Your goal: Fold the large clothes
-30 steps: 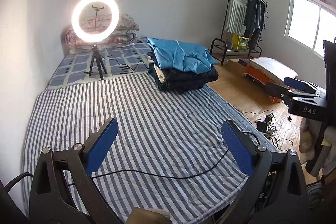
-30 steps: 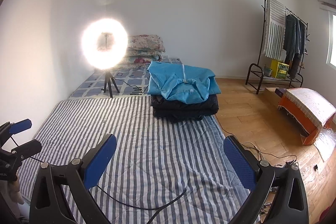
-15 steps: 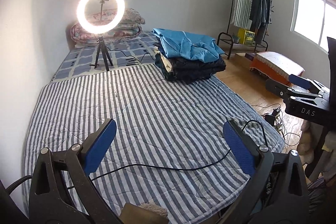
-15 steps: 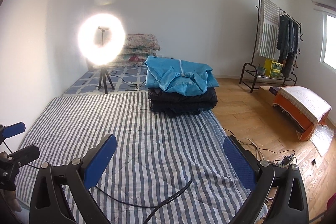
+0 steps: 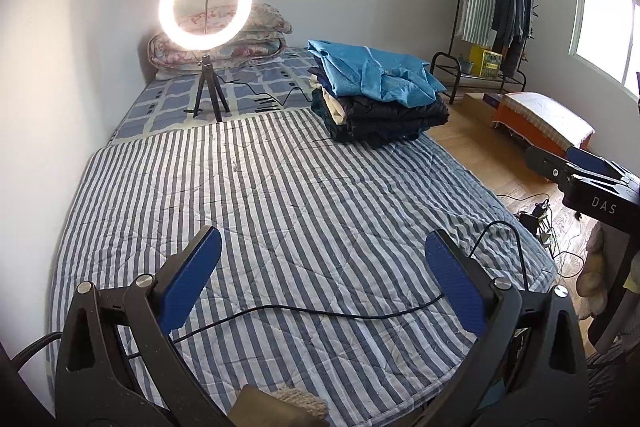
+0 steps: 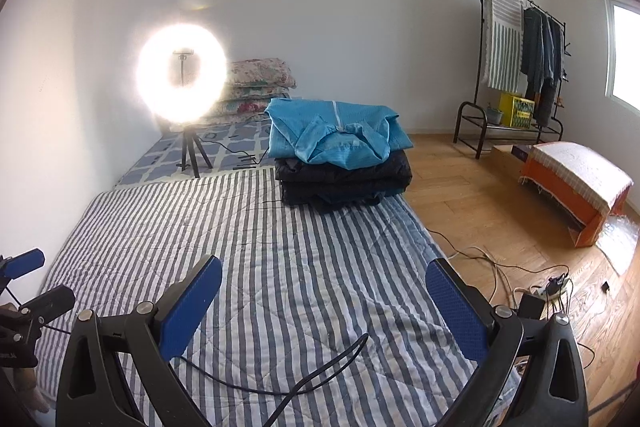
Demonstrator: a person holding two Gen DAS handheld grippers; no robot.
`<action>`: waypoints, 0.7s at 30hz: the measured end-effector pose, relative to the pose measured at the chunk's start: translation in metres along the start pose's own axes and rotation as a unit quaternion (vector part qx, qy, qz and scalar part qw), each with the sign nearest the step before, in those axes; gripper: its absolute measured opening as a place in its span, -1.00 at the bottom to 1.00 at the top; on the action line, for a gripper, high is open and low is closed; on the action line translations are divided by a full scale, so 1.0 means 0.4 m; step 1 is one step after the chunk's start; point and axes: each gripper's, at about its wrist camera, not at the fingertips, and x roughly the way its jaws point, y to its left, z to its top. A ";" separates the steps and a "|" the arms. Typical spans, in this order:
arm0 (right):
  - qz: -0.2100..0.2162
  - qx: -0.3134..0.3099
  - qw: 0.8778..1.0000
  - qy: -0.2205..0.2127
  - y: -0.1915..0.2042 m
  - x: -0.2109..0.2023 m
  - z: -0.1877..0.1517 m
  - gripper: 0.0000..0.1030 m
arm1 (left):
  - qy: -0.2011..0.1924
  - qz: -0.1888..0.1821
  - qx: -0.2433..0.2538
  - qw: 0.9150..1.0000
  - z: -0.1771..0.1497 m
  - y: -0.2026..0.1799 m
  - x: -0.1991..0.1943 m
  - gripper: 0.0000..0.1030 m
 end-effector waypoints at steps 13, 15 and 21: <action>-0.003 -0.020 1.000 -0.002 0.026 0.006 -0.008 0.99 | -0.007 0.014 0.006 1.000 -0.004 -0.002 -0.003 1.00; -0.002 -0.020 1.000 -0.004 0.027 0.003 -0.008 0.99 | -0.009 0.015 0.003 1.000 -0.003 0.000 -0.006 1.00; -0.002 -0.020 1.000 -0.005 0.029 0.001 -0.010 0.99 | -0.016 0.019 -0.002 1.000 -0.002 0.005 -0.015 1.00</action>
